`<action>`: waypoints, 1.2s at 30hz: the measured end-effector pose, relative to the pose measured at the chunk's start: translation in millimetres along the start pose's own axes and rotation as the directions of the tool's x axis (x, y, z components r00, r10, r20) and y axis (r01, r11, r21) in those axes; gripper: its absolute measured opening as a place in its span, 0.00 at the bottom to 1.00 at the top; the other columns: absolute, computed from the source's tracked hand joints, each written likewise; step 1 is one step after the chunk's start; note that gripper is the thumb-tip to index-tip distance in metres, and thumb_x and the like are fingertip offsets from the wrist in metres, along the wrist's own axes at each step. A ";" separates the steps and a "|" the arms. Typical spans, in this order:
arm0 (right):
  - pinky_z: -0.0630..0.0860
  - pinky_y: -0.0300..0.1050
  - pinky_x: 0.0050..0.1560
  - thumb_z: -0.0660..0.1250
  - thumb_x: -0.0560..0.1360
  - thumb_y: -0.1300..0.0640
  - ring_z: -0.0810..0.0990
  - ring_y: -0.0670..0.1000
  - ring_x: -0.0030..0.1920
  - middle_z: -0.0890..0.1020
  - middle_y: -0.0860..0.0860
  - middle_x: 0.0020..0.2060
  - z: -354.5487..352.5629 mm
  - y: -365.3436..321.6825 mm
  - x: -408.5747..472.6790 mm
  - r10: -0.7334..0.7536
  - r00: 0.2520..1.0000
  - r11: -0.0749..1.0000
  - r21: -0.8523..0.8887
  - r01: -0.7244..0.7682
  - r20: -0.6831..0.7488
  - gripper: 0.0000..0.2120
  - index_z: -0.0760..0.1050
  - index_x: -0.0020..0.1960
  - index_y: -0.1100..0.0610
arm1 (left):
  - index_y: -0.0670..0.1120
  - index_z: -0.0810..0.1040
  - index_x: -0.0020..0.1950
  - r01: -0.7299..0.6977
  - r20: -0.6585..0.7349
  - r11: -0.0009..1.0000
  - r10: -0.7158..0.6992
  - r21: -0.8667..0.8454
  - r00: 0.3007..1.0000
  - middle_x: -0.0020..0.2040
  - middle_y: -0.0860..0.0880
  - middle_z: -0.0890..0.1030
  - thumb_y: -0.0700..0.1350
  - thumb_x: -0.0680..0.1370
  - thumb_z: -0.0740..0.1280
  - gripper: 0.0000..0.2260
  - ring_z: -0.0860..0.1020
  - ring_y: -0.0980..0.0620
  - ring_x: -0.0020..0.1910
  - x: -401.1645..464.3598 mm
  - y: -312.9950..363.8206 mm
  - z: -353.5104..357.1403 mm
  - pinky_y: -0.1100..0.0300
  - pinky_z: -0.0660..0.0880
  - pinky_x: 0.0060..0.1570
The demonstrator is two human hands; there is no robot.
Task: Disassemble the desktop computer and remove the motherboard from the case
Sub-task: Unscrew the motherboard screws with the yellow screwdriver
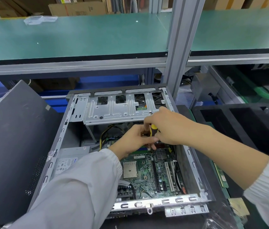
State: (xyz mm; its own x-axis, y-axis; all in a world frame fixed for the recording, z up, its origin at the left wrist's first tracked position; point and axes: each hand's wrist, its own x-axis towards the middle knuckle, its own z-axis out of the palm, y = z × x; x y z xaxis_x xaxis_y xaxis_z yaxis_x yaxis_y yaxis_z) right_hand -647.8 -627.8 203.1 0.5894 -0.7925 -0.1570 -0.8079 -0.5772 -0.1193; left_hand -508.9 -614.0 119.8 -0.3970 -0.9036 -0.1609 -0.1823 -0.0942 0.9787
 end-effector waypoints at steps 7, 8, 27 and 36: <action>0.75 0.43 0.46 0.64 0.76 0.45 0.78 0.46 0.46 0.81 0.46 0.40 -9.9 18.0 -18.5 0.150 0.954 0.934 0.354 -0.051 -0.259 0.10 0.77 0.49 0.51 | 0.38 0.79 0.56 0.007 -0.054 1.000 -0.009 -0.027 0.998 0.49 0.42 0.84 0.36 0.78 0.65 0.08 0.82 0.48 0.41 -10.2 8.6 -17.4 0.55 0.79 0.48; 0.75 0.41 0.44 0.64 0.76 0.45 0.79 0.45 0.43 0.82 0.46 0.39 -11.9 19.8 -20.9 0.181 0.953 0.912 0.405 -0.070 -0.243 0.10 0.78 0.48 0.52 | 0.39 0.79 0.56 0.000 -0.070 0.999 -0.003 -0.040 0.998 0.51 0.43 0.84 0.37 0.78 0.65 0.08 0.83 0.48 0.41 -13.3 11.4 -21.8 0.56 0.79 0.48; 0.80 0.44 0.44 0.59 0.80 0.63 0.81 0.56 0.44 0.81 0.64 0.46 25.7 -7.6 -27.7 0.003 0.906 -0.317 0.860 -0.401 0.423 0.13 0.75 0.56 0.72 | 0.41 0.78 0.55 -0.222 -0.353 0.758 -0.012 -0.613 0.935 0.52 0.46 0.83 0.44 0.75 0.63 0.12 0.75 0.59 0.31 -90.2 64.5 -93.0 0.65 0.77 0.36; 0.78 0.43 0.41 0.63 0.75 0.65 0.80 0.52 0.41 0.82 0.54 0.42 40.8 -14.1 12.2 0.156 0.972 0.981 0.088 -0.174 0.178 0.07 0.79 0.49 0.61 | 0.43 0.79 0.53 -0.172 -0.520 0.934 -0.018 -0.314 0.854 0.46 0.47 0.82 0.44 0.80 0.63 0.08 0.71 0.57 0.29 -75.3 39.7 -69.3 0.63 0.74 0.39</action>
State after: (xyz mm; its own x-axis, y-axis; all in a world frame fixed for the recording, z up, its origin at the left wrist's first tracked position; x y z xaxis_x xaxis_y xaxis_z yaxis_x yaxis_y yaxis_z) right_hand -629.0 -621.3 162.9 0.4469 -0.8252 -0.3454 -0.8946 -0.4109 -0.1756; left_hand -423.9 -578.7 179.5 0.1323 -0.9872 -0.0886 0.1807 -0.0639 0.9815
